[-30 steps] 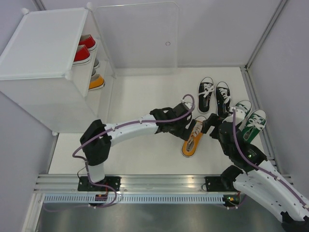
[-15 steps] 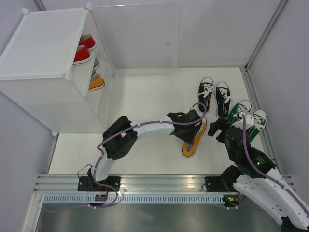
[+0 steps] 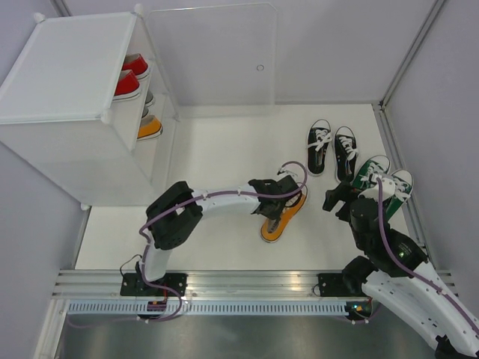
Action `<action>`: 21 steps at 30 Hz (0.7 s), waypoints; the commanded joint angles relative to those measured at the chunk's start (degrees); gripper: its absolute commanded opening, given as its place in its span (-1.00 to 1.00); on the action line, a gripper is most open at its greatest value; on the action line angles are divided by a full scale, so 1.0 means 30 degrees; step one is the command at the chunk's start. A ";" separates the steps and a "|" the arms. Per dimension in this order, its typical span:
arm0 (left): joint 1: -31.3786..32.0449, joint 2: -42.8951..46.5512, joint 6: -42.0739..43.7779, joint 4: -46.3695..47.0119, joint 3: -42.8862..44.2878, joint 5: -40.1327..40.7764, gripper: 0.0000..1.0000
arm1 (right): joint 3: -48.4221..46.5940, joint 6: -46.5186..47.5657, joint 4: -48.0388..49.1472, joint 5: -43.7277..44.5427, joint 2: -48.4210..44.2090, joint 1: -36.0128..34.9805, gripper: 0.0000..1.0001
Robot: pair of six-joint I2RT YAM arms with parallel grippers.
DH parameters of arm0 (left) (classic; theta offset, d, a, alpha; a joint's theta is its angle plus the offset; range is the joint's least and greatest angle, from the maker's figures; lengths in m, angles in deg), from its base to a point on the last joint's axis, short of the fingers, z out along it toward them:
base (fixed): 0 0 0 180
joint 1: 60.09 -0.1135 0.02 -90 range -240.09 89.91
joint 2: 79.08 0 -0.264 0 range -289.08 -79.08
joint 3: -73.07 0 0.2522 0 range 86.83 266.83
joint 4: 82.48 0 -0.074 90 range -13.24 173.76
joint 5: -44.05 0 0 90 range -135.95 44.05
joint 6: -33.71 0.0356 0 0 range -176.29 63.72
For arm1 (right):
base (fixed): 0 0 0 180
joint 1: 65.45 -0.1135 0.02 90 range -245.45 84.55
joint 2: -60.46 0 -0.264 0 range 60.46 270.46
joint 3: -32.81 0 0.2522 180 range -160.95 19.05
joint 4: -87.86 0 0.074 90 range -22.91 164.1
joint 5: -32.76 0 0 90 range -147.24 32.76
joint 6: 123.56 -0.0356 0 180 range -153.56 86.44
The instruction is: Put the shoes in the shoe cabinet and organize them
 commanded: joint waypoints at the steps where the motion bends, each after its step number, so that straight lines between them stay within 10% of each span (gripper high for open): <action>1: -0.1075 0.3399 -0.2092 -0.0556 -0.2509 0.2100 -0.95 | -0.0077 0.0185 0.0504 0.0035 -0.0172 -0.0099 0.91; 15: -0.9307 1.0320 -0.8188 -0.0381 -1.0369 0.5323 -0.95 | 0.0187 0.0742 0.1237 -0.0669 0.0356 -0.0041 0.91; 21: -0.9664 0.9061 -0.8309 0.1257 -0.9373 0.2313 -0.18 | 0.0187 0.0771 0.1238 -0.0698 0.0415 -0.0070 0.91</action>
